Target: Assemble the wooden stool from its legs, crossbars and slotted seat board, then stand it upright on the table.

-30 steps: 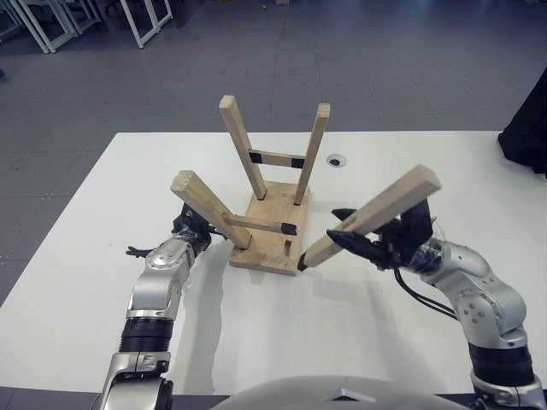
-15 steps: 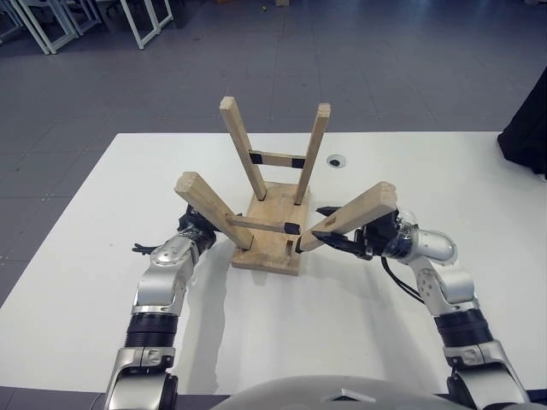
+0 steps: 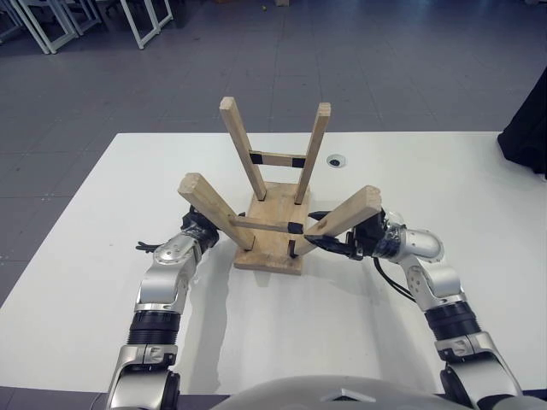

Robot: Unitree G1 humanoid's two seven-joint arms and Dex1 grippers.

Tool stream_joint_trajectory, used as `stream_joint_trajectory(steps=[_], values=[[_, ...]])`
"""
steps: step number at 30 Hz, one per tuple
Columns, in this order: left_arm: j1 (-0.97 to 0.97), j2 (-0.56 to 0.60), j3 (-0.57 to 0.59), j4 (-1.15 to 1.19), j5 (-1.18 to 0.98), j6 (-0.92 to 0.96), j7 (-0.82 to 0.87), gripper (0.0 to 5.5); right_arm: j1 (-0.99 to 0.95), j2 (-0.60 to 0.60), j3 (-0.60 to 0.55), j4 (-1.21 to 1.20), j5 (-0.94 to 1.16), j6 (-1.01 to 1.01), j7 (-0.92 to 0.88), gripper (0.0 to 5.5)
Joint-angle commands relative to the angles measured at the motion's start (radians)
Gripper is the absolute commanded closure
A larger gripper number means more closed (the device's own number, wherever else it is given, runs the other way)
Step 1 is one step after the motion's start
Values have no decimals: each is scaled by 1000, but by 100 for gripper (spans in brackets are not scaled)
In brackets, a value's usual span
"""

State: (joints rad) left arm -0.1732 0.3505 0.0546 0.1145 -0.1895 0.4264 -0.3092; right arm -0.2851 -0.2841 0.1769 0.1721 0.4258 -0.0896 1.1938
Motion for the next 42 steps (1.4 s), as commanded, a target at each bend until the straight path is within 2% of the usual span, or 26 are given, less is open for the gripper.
stream_joint_trajectory(steps=[1, 4, 12, 18, 24, 30, 42], values=[[-18, 4, -2, -1, 11, 11, -11, 26, -51, -3, -12, 78, -34, -18, -8, 347], [-16, 4, 0, -4, 11, 13, -9, 26, -56, 10, -3, 100, -36, -25, -12, 347], [-16, -5, -2, 1, 17, 12, -10, 26, 32, 2, 44, -51, -22, 21, -23, 347], [-23, -9, -6, 5, 19, 11, -11, 26, 27, -47, 62, 49, -150, 24, -95, 347], [-9, -2, 4, -3, 21, 13, -12, 26, 78, -141, 61, -23, -194, 110, -162, 347], [1, -12, 4, -10, 23, 11, -6, 26, 97, -214, 110, -128, -241, 196, -223, 347], [-2, -1, 1, -5, 28, 11, -21, 26, 81, -256, 167, -186, -268, 414, -338, 347]])
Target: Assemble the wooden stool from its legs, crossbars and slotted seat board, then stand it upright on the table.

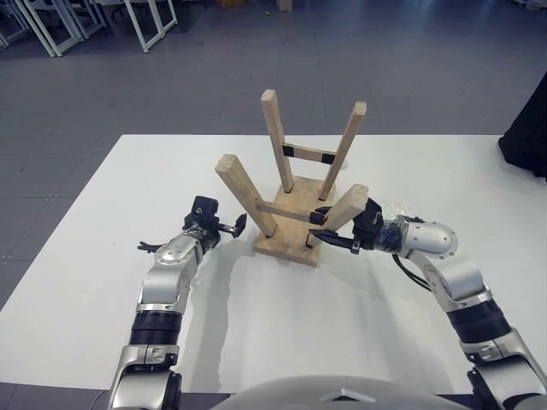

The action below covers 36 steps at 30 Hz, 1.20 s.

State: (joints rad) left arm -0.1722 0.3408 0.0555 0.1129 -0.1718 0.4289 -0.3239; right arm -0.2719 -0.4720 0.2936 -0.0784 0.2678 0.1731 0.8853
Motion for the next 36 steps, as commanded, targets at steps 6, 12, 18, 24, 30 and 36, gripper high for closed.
stream_joint_trajectory(steps=[6, 12, 18, 24, 30, 36], values=[[8, 26, 4, -8, 38, 40, 23, 26, 100, -98, 73, 49, -119, 252, -101, 347], [-58, 33, 264, -308, -200, 188, 52, 45, 112, -86, 55, 50, -97, 259, -140, 347], [-544, 78, 424, -588, -485, 416, 280, 144, 127, -78, 55, 57, -85, 261, -172, 347], [-595, 49, 34, -731, -438, 549, 314, 233, 95, -72, 59, 86, -82, 255, -170, 347], [-456, 151, -474, -723, -105, 390, 243, 233, 80, -75, 61, 88, -80, 253, -165, 347], [-416, 221, -586, -703, 172, 256, 242, 233, 78, -73, 69, 95, -81, 245, -163, 347]])
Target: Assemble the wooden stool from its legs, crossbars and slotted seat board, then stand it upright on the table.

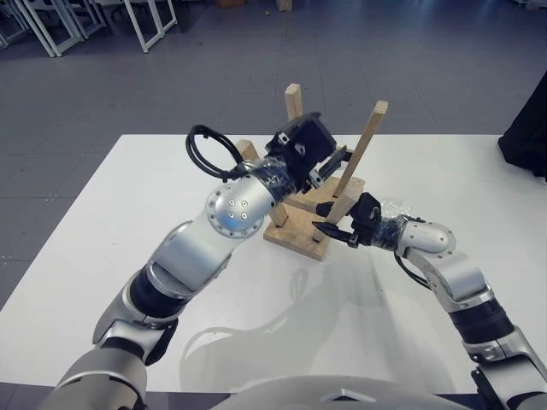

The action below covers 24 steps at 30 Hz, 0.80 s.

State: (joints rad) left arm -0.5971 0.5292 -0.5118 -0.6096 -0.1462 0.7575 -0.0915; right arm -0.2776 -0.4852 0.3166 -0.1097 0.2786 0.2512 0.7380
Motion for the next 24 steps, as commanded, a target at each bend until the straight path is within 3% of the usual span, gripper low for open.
stream_joint_trajectory(steps=[1, 5, 11, 14, 17, 20, 24], values=[[0, 32, -5, 23, 192, -90, 27, 233, 83, -60, 46, 127, -92, 167, -15, 347], [7, 71, -36, 34, 390, -115, 30, 233, 74, -66, 48, 129, -91, 166, -4, 347], [159, 109, -296, 112, 546, 11, -186, 233, 65, -81, 53, 122, -92, 174, 17, 347], [210, 71, -337, 165, 580, 35, -226, 233, 52, -80, 55, 122, -91, 179, 20, 347], [241, 20, -296, 188, 581, 25, -227, 233, 62, -88, 86, 128, -98, 222, 18, 347], [233, -90, -135, 80, 491, 46, -232, 233, 164, -160, 182, 239, -127, 331, 74, 347], [162, -158, 50, -20, 408, 106, -268, 233, 273, -191, 238, 337, -151, 315, 97, 347]])
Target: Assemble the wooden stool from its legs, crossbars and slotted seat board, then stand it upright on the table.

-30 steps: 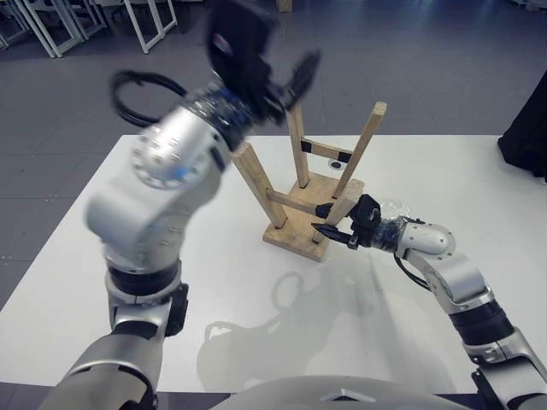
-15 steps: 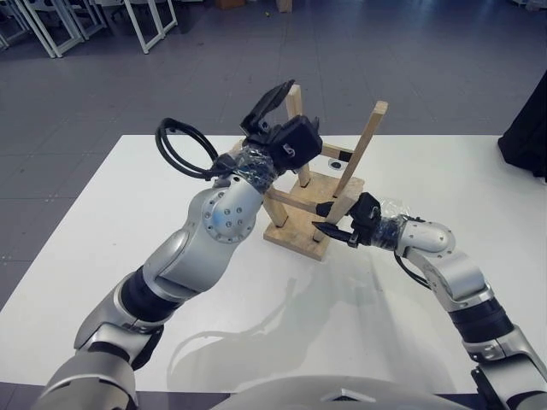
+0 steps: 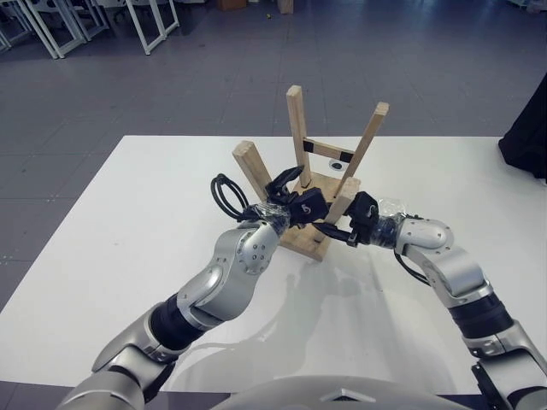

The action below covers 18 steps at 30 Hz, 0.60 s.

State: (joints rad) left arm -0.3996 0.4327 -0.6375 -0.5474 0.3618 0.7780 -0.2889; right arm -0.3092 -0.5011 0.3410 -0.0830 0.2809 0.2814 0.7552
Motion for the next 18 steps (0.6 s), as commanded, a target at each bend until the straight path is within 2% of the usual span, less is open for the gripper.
stream_joint_trajectory(steps=[1, 3, 5, 9, 10, 12, 14, 17, 18], values=[[-58, -66, 217, -92, -117, 98, -79, 233, 311, -172, 210, 312, -151, 279, 73, 347], [-95, -93, 312, -100, -166, 129, -87, 233, 296, -167, 200, 298, -146, 273, 68, 347], [-152, -245, 504, -102, -299, 237, -80, 233, 270, -176, 191, 262, -136, 260, 89, 347], [-441, -434, 1021, -34, -585, 391, -1, 233, 228, -236, 179, 189, -92, 183, 221, 347], [-549, -442, 1151, -8, -667, 404, 36, 233, 213, -252, 165, 177, -79, 159, 250, 347], [-692, -411, 1303, 37, -766, 419, 81, 233, 185, -278, 142, 163, -60, 93, 299, 347], [-690, -317, 1319, 73, -763, 406, 73, 233, 138, -303, 142, 161, -63, 54, 345, 347], [-522, -221, 1272, 142, -709, 387, 77, 233, 44, -303, 145, 198, -93, -16, 386, 347], [-348, -128, 1115, 153, -627, 310, 37, 233, 17, -288, 142, 212, -93, -53, 404, 347]])
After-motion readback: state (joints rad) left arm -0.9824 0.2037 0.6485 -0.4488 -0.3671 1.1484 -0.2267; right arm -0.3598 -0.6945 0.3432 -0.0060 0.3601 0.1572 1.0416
